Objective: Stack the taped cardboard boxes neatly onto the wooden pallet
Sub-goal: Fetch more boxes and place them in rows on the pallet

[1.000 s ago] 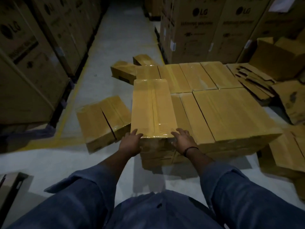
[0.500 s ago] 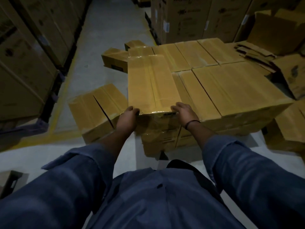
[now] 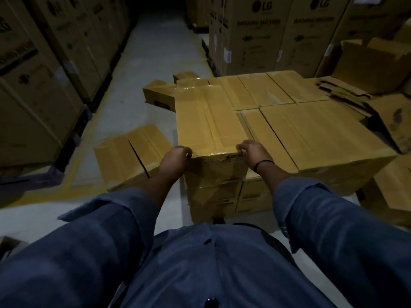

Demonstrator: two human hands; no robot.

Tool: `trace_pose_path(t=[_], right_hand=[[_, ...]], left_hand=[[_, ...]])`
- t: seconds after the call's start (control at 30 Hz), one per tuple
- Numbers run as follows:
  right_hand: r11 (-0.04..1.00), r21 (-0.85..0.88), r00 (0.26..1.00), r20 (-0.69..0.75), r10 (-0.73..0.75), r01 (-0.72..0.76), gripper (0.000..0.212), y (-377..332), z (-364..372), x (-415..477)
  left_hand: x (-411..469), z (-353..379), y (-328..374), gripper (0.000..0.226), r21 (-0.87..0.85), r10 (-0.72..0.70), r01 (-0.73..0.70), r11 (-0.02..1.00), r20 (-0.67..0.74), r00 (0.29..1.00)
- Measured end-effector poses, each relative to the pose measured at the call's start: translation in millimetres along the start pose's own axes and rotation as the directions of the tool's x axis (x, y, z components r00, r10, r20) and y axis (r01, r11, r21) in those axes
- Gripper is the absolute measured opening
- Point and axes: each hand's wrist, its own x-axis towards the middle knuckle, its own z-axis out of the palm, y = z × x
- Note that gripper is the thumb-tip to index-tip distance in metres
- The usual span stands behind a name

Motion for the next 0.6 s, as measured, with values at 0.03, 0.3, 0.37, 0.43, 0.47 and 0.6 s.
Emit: trace_pose_path(t=[0.03, 0.3, 0.37, 0.43, 0.47, 0.6], right_hand=[[1.0, 0.001, 1.0, -0.001, -0.003, 0.003, 0.035, 0, -1, 0], [1.0, 0.029, 1.0, 0.018, 0.001, -0.002, 0.033, 2, -3, 8], [1.0, 0.025, 0.999, 0.032, 0.01, -0.01, 0.035, 3, -4, 11], [1.0, 0.017, 0.999, 0.039, 0.014, -0.014, 0.036, 2, -3, 12], [1.0, 0.017, 0.999, 0.039, 0.014, -0.014, 0.037, 2, -3, 13], [1.0, 0.01, 0.999, 0.038, 0.019, -0.019, 0.039, 0, -2, 15]], left_hand=[[1, 1, 0, 0.014, 0.002, -0.001, 0.001, 1.0, 0.0, 1.0], [11, 2, -1, 0.013, 0.03, 0.021, -0.021, 0.999, -0.01, 1.0], [12, 3, -1, 0.014, 0.039, 0.029, -0.028, 0.999, -0.007, 1.0], [13, 3, -4, 0.015, 0.035, 0.036, -0.035, 0.999, -0.01, 0.999], [13, 4, -5, 0.016, 0.033, 0.037, -0.037, 0.999, -0.011, 0.999], [14, 3, -7, 0.017, 0.032, 0.023, -0.022, 0.999, -0.021, 1.0]])
